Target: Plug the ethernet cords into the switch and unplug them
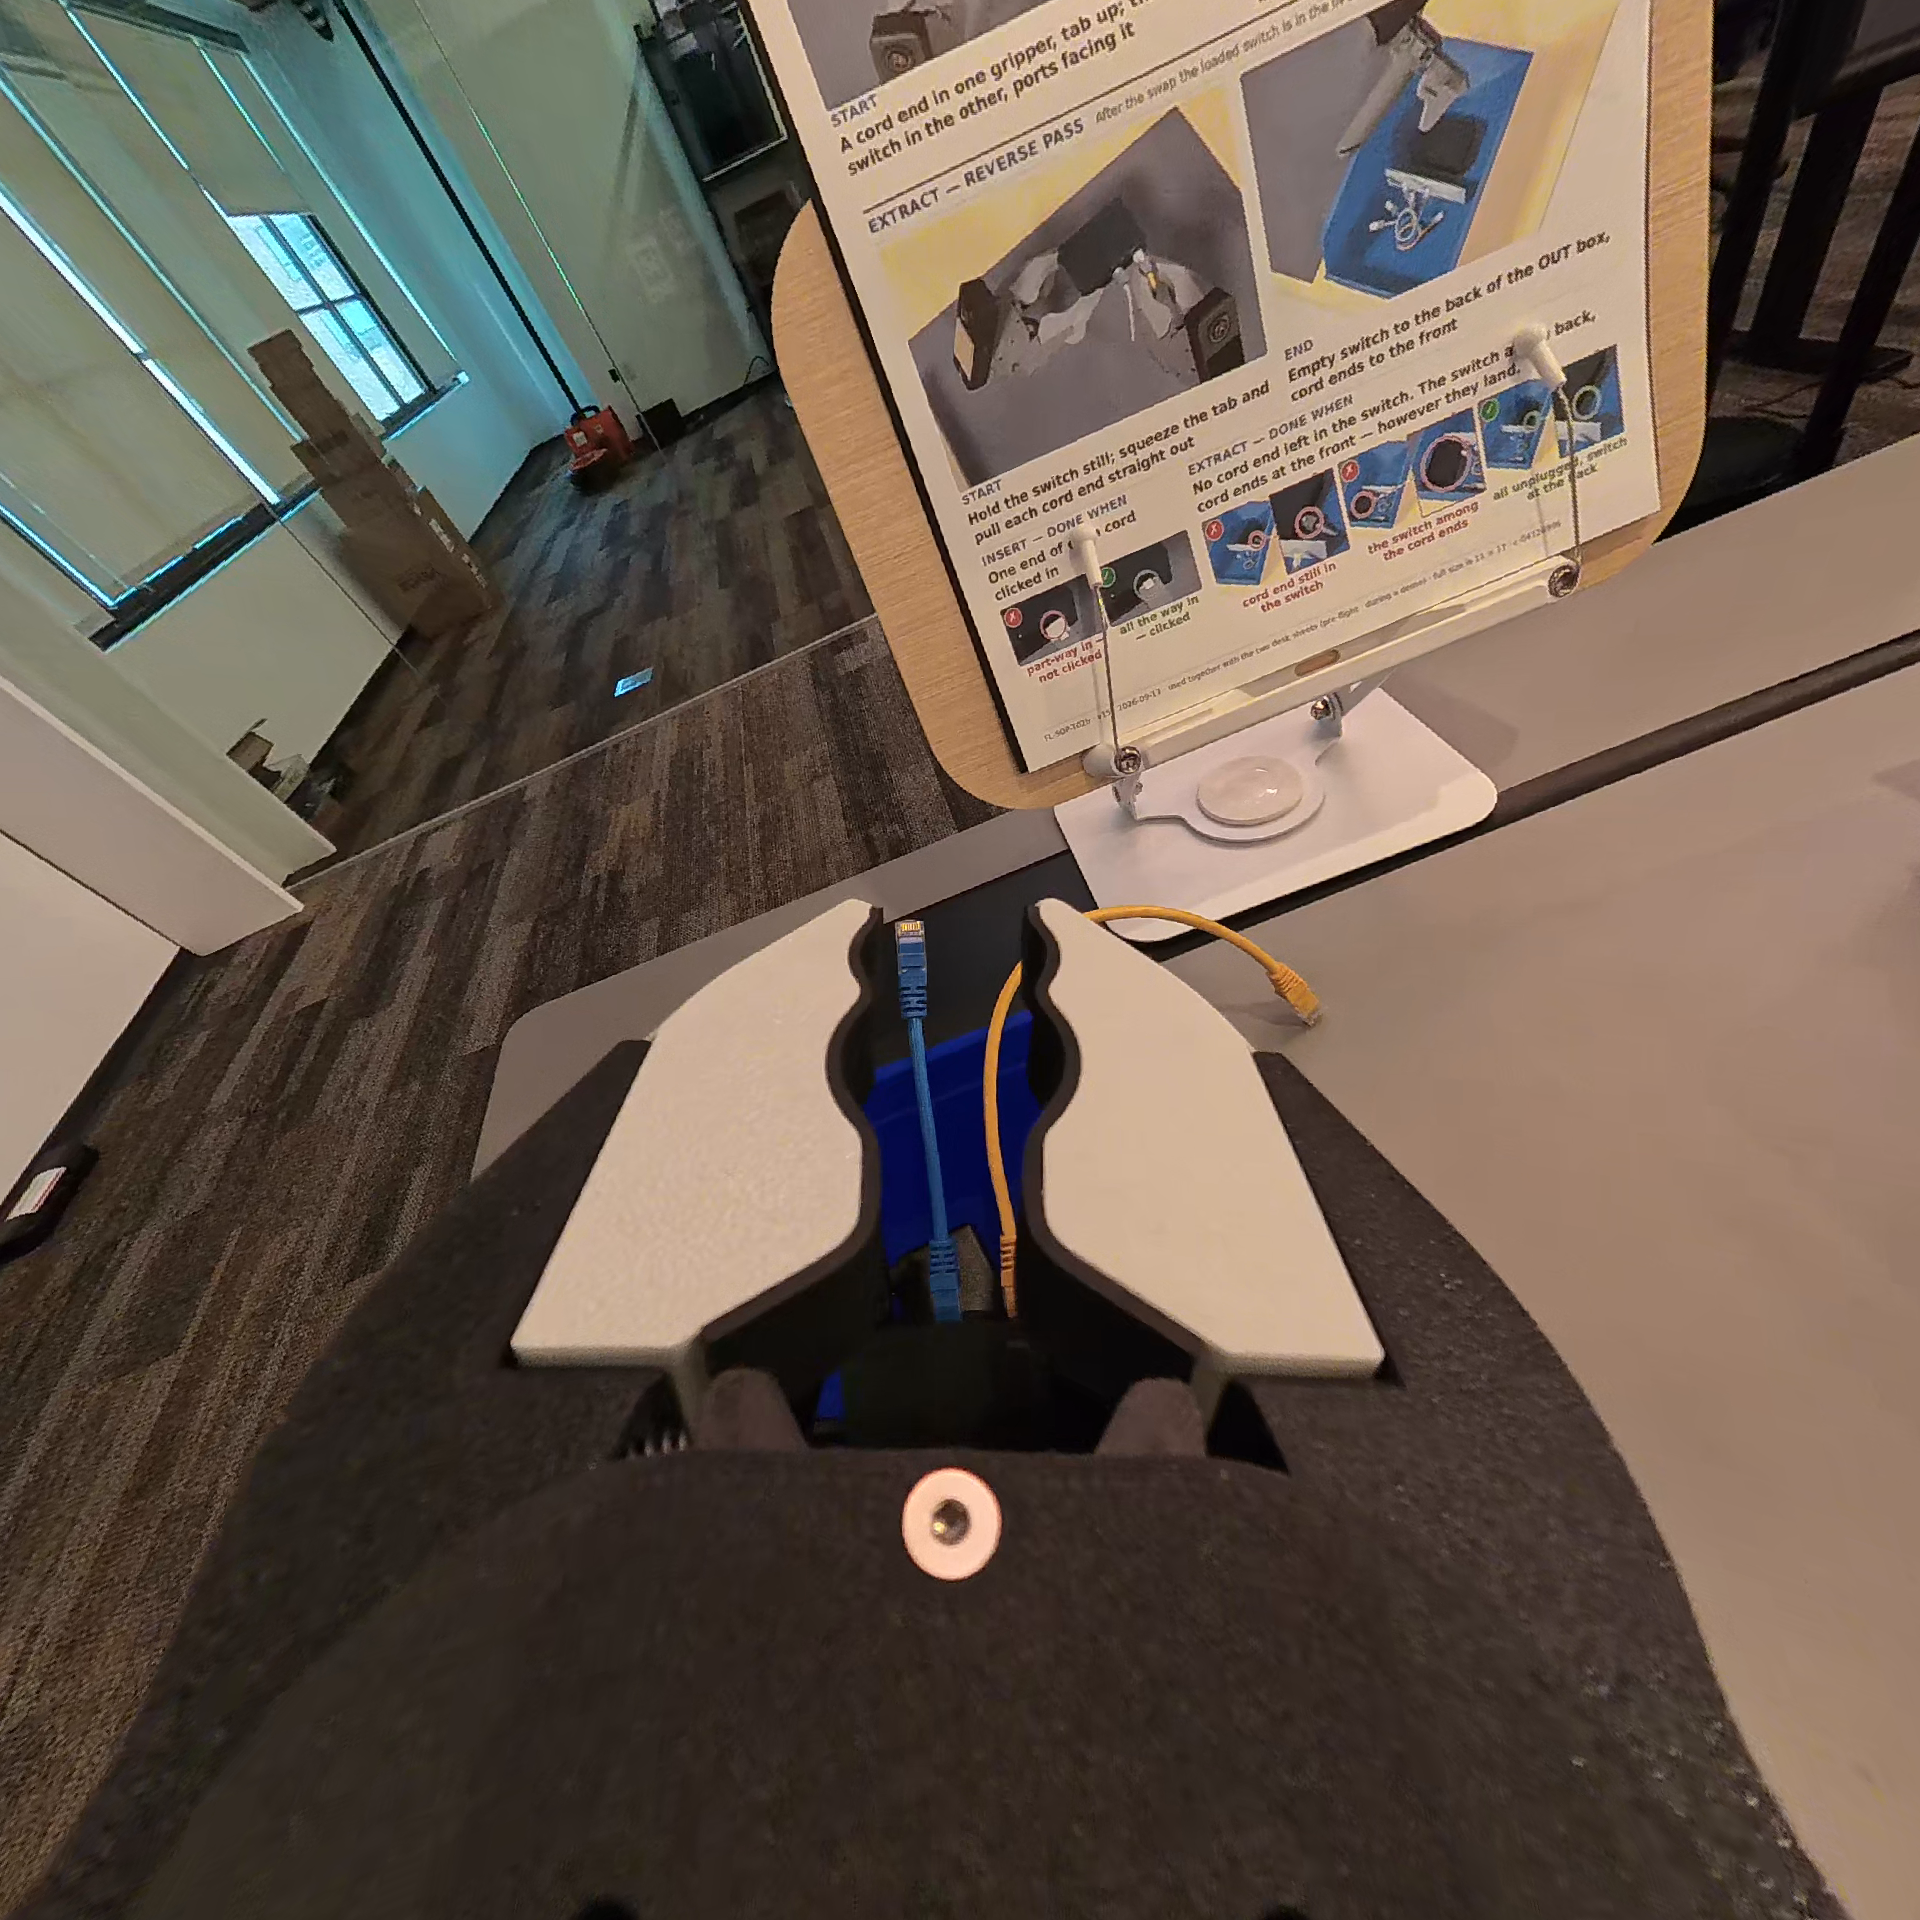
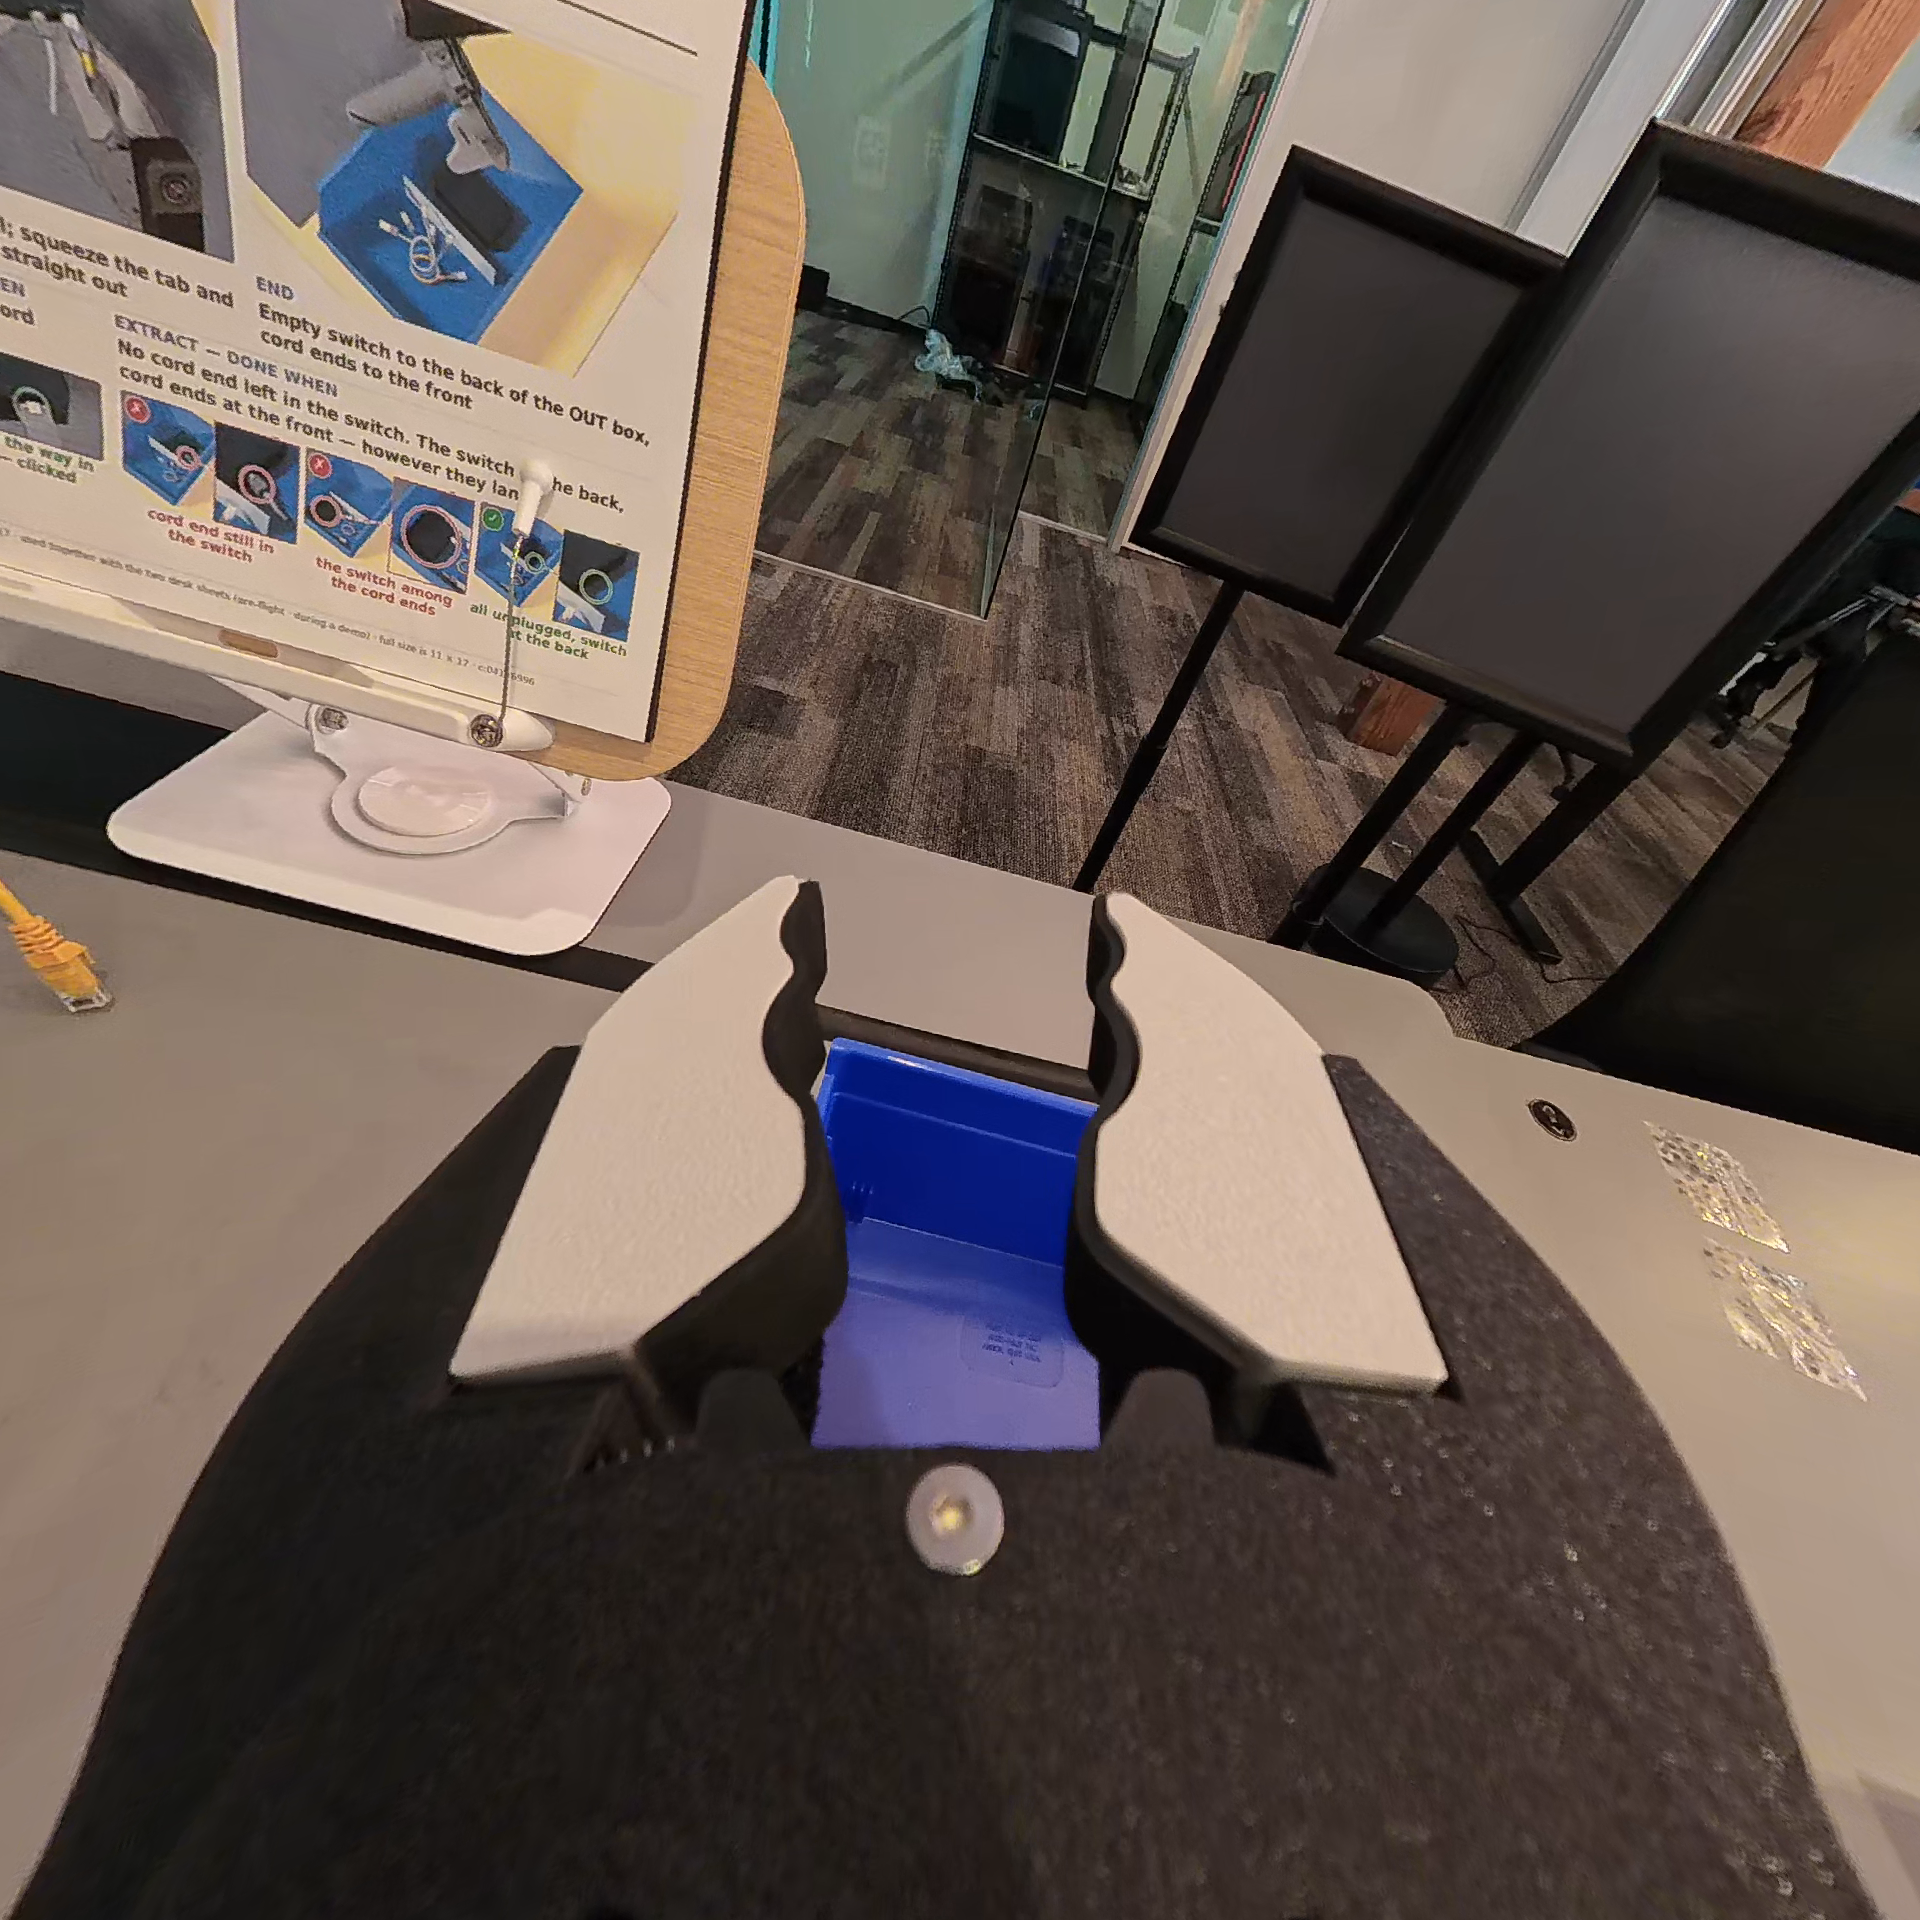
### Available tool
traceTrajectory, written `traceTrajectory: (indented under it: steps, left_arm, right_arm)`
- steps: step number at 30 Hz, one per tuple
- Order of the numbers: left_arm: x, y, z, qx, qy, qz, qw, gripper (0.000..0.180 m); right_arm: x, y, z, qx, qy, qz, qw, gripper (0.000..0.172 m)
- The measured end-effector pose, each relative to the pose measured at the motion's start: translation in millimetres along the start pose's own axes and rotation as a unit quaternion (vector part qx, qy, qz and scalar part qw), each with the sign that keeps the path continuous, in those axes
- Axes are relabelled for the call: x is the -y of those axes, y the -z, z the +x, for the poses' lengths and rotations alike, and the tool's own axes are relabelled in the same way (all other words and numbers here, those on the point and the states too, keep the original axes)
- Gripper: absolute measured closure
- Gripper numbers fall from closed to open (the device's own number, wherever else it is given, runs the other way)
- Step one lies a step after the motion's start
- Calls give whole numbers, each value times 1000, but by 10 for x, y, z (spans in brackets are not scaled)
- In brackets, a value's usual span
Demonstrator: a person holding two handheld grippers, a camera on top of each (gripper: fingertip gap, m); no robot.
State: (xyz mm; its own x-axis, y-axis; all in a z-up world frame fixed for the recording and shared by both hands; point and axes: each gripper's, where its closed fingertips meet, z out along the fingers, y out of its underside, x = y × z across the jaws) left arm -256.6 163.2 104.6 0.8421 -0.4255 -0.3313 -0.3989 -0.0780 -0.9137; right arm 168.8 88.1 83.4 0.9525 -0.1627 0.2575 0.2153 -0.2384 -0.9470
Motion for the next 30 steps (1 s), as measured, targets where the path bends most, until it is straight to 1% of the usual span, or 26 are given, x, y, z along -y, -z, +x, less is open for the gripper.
traceTrajectory:
  steps: [30]
  left_arm:
    - [4,-59,73,-3,-3,3,1000,156]
  right_arm:
    - [-57,-60,-85,13,8,-12,1000,123]
